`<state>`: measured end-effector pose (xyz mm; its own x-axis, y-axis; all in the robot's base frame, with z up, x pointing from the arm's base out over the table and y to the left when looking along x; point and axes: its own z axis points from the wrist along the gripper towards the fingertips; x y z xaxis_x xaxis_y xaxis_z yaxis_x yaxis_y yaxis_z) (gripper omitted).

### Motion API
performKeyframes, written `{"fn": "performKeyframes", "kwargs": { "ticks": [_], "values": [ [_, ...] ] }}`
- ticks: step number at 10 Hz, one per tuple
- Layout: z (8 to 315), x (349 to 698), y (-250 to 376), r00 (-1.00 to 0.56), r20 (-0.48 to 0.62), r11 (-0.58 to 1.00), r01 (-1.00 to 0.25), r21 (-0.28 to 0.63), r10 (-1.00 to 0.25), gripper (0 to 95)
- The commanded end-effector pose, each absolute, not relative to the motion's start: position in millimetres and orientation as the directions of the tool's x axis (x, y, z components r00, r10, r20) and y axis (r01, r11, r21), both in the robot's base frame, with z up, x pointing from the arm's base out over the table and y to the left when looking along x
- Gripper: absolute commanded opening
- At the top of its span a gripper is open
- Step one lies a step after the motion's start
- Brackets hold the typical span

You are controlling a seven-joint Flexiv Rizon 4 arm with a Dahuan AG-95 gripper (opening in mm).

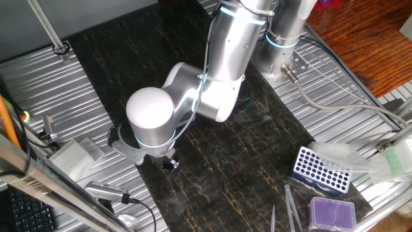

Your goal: Insert a small pipette tip into the holder for small pipette tips

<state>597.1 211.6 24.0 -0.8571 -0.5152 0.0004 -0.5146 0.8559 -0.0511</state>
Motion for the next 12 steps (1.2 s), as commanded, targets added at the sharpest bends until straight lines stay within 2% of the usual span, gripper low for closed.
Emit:
{"fn": "performKeyframes", "kwargs": {
  "ticks": [1, 10, 11, 12],
  "values": [
    [23.2, 596.4, 211.1, -0.861, -0.002, 0.860, -0.509, -0.048, -0.509, 19.0],
    [8.1, 594.5, 209.4, -0.874, -0.002, 0.873, -0.485, -0.040, -0.486, 19.0],
    [6.9, 592.9, 209.2, -0.875, -0.003, 0.875, -0.483, -0.038, -0.483, 0.0],
    [6.7, 591.1, 208.8, -0.876, -0.006, 0.876, -0.481, -0.033, -0.481, 0.0]
  ]
}}
